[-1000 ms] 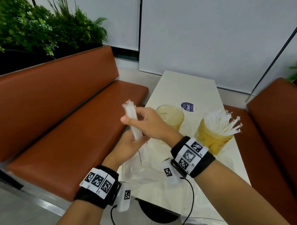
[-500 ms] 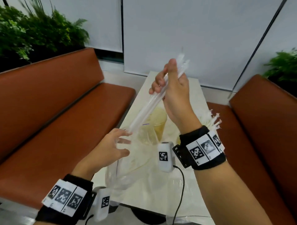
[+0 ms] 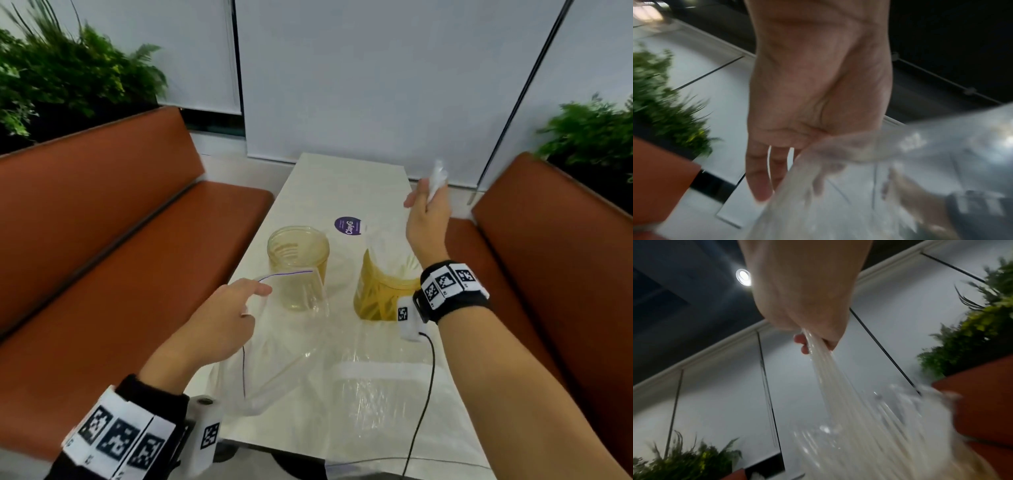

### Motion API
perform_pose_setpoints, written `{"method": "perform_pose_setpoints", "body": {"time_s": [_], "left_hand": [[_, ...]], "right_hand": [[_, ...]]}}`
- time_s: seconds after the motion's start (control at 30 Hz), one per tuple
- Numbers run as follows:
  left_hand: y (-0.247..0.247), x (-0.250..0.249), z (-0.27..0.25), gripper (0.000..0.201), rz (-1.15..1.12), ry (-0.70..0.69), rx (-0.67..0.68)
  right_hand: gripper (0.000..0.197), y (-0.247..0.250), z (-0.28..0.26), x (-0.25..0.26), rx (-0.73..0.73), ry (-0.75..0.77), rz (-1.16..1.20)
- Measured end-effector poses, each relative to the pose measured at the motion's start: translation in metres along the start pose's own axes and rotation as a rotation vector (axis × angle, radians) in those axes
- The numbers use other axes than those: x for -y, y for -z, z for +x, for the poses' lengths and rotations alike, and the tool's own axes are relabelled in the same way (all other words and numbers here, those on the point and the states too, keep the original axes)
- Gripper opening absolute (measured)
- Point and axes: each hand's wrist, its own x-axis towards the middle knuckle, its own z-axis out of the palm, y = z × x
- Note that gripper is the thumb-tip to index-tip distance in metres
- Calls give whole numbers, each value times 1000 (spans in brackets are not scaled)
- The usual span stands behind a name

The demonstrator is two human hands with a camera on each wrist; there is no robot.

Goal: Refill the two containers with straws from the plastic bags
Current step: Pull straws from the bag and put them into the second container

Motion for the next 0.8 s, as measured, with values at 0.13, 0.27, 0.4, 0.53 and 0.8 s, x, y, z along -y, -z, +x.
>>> {"method": "perform_pose_setpoints", "body": {"time_s": [0.13, 0.27, 0.4, 0.53, 0.8], "left_hand": [[0, -11, 0, 59, 62, 14, -30], [-4, -23, 0, 49, -5, 80, -157], [-6, -32, 1, 45, -42, 105, -177], [-10, -37, 3, 44, -64, 113, -181], [-15, -41, 7, 44, -117, 94, -182]], "right_hand": [[38, 4, -7, -38, 104, -164, -177], [40, 12, -5, -31, -1, -80, -130], [42, 13, 4, -27, 76, 202, -371], [45, 12, -14, -37, 421, 123, -843], [39, 6, -21, -45, 344, 323, -785]]}}
